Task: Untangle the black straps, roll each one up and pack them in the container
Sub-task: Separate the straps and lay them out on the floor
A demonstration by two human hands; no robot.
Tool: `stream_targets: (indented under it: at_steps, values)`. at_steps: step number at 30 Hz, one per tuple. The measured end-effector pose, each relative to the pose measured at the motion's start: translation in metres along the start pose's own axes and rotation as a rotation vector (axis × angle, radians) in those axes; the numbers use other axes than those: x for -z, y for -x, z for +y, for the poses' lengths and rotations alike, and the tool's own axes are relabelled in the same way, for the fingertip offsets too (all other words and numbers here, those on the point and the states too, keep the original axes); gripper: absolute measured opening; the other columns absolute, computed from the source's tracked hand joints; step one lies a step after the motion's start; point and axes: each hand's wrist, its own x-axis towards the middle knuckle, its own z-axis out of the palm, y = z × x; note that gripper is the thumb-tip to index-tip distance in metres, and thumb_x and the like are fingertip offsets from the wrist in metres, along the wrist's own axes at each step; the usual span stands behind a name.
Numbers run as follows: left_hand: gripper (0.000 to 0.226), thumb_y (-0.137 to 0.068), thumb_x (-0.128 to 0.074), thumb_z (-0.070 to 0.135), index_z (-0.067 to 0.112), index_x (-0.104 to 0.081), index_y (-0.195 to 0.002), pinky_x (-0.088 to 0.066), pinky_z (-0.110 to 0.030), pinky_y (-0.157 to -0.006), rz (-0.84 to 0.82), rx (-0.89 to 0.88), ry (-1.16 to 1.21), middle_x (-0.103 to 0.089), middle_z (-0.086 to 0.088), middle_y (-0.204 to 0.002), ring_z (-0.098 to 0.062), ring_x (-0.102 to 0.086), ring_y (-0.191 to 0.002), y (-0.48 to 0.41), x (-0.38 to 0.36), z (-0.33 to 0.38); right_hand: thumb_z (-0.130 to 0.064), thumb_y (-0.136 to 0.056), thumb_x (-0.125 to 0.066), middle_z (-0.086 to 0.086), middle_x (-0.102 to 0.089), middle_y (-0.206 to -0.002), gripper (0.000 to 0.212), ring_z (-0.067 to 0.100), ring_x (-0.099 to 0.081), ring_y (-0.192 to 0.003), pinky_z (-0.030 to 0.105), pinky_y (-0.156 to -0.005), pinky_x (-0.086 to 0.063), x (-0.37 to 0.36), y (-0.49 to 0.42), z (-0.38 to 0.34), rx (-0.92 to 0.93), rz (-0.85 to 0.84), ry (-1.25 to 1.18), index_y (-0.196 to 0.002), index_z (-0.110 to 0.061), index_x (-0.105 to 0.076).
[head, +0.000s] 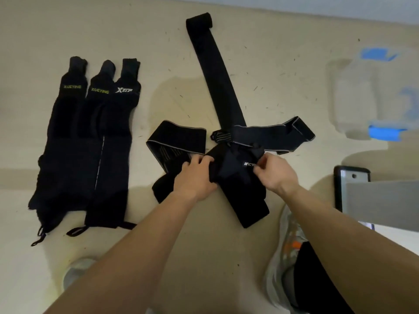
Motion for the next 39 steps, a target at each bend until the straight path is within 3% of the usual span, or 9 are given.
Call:
stream_targets:
  at_steps: [7,11,14,17,22,27,33,36,39]
  values:
    - [0.077,-0.082,-0.069,0.054,0.024,-0.038,-0.146,-0.043,-0.047,-0.107,0.144,-0.006,-0.179,-0.039,-0.005,-0.149,-0.031,-0.037,-0.135,0.001,-0.012,-0.010,-0.033,-0.087,-0.076,0.007,-0.063,-0.108,0.050,0.027,-0.060,-0.100,0.033,-0.082,-0.047,-0.028,0.002,-0.004,-0.283,-0.013,-0.393,-0.121,-0.010,-0.047]
    - [0.070,-0.082,-0.068,0.050,0.032,-0.040,-0.144,-0.035,-0.045,-0.114,0.287,-0.246,-0.232,-0.030,-0.003,-0.156,-0.030,-0.029,-0.142,0.006,-0.013,0.005,-0.023,-0.084,-0.081,0.003,-0.058,-0.073,0.029,0.023,-0.059,-0.073,0.034,-0.066,-0.052,-0.028,0.003,-0.004,-0.405,-0.058,-0.550,-0.085,-0.006,-0.058]
    - [0.066,-0.086,-0.064,0.043,0.038,-0.040,-0.146,-0.031,-0.045,-0.115,0.183,-0.368,-0.227,-0.028,0.007,-0.159,-0.029,-0.027,-0.143,0.011,-0.014,0.019,-0.003,-0.084,-0.075,0.013,-0.071,-0.079,0.011,0.033,-0.071,-0.079,0.046,-0.081,-0.062,-0.022,0.008,0.000,-0.447,-0.098,-0.840,-0.093,0.002,-0.072]
    - [0.075,-0.085,-0.063,0.041,0.044,-0.030,-0.153,-0.025,-0.047,-0.115,-0.014,-0.345,-0.121,-0.022,0.014,-0.163,-0.028,-0.023,-0.141,0.016,-0.015,0.034,0.007,-0.091,-0.060,0.009,-0.074,-0.090,0.025,0.026,-0.070,-0.083,0.040,-0.079,-0.058,-0.009,0.017,-0.001,-0.315,-0.105,-0.979,-0.097,-0.014,-0.073]
    - [0.056,-0.091,-0.058,0.043,0.043,-0.041,-0.144,-0.025,-0.046,-0.112,-0.070,-0.287,-0.194,-0.043,0.009,-0.151,-0.027,-0.034,-0.135,0.021,-0.008,0.031,0.002,-0.099,-0.050,0.001,-0.076,-0.093,0.031,0.013,-0.069,-0.075,0.027,-0.065,-0.054,0.010,0.036,-0.003,-0.184,-0.113,-1.110,-0.102,-0.017,-0.074]
    - [0.038,-0.098,-0.054,0.042,0.043,-0.054,-0.136,-0.024,-0.050,-0.116,-0.142,-0.203,-0.302,-0.044,0.003,-0.149,-0.029,-0.034,-0.140,0.025,0.003,0.021,-0.006,-0.084,-0.046,0.002,-0.057,-0.081,0.014,0.020,-0.050,-0.071,0.033,-0.064,-0.040,0.031,0.043,-0.014,-0.278,-0.026,-1.237,-0.083,-0.012,-0.059]
    - [0.032,-0.106,-0.048,0.044,0.023,-0.072,-0.100,-0.051,-0.036,-0.088,-0.033,0.083,0.860,-0.071,0.005,-0.097,-0.017,-0.065,-0.097,0.032,0.043,0.058,-0.015,-0.057,-0.053,0.008,-0.053,-0.081,0.025,0.025,-0.050,-0.079,0.037,-0.068,-0.044,0.061,0.059,-0.040,-0.049,-0.070,-1.219,-0.081,-0.008,-0.053]
    - [0.048,-0.102,-0.046,0.059,0.019,-0.074,-0.105,-0.051,-0.033,-0.083,-0.032,0.162,1.191,-0.077,0.000,-0.101,-0.019,-0.070,-0.101,0.041,0.064,0.075,-0.013,-0.063,-0.055,0.015,-0.061,-0.085,0.034,0.032,-0.060,-0.082,0.053,-0.075,-0.053,0.075,0.070,-0.055,0.036,-0.085,-1.183,-0.091,0.006,-0.060]
    - [0.046,-0.100,-0.056,0.054,0.015,-0.075,-0.117,-0.057,-0.040,-0.095,0.001,0.086,1.442,-0.078,-0.006,-0.112,-0.025,-0.073,-0.108,0.056,0.080,0.078,-0.006,-0.075,-0.057,0.019,-0.065,-0.082,0.021,0.031,-0.063,-0.081,0.049,-0.076,-0.055,0.087,0.085,-0.066,0.124,-0.080,-1.077,-0.091,0.006,-0.065]
